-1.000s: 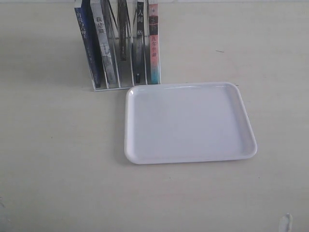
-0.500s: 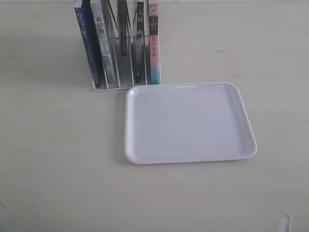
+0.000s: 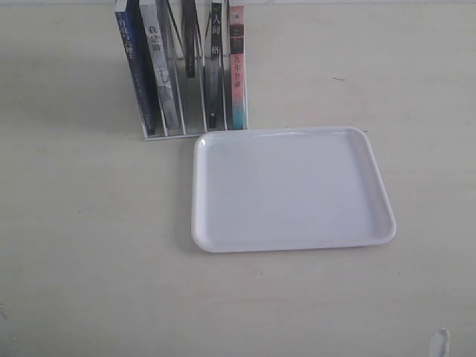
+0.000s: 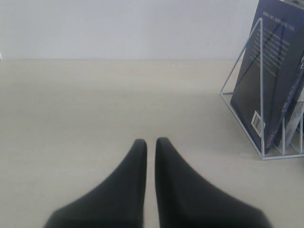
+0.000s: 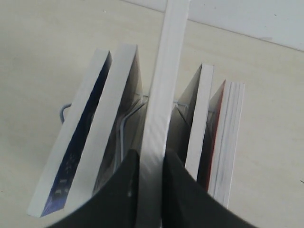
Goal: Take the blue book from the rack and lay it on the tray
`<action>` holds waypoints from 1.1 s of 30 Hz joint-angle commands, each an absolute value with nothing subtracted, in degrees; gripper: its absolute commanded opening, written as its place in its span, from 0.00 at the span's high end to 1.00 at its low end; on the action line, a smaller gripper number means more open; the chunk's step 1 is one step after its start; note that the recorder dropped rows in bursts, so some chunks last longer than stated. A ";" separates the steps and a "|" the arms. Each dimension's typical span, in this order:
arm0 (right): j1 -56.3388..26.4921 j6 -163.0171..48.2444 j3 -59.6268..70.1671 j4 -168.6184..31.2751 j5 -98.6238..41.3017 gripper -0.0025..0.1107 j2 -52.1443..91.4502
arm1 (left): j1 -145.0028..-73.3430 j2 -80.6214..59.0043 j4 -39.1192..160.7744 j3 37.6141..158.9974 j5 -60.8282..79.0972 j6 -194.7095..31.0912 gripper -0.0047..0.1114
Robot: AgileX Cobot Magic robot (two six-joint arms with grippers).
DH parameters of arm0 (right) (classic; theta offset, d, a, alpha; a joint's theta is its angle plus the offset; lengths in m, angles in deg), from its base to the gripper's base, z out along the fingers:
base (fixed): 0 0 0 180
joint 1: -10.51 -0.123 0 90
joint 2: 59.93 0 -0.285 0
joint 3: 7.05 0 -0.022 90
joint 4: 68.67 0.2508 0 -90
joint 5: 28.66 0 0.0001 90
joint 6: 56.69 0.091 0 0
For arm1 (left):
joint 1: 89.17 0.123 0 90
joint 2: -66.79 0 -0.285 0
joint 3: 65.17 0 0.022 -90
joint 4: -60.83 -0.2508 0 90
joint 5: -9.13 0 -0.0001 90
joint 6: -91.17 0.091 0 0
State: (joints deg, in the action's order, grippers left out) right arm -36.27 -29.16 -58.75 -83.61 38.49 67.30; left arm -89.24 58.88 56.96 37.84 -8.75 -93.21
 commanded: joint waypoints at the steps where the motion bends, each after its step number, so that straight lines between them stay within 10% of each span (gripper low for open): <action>1: -35.86 -29.41 -59.22 -85.04 36.22 0.98 66.34 | -89.82 59.00 56.85 37.61 -8.40 -93.09 0.91; 26: -35.86 -29.41 -59.08 -84.25 39.15 0.98 73.12 | -89.82 59.00 56.85 37.61 -8.40 -93.09 0.91; 33: -35.86 -32.19 -59.08 -82.16 39.95 0.58 74.36 | -89.82 59.00 56.85 37.61 -8.40 -93.09 0.91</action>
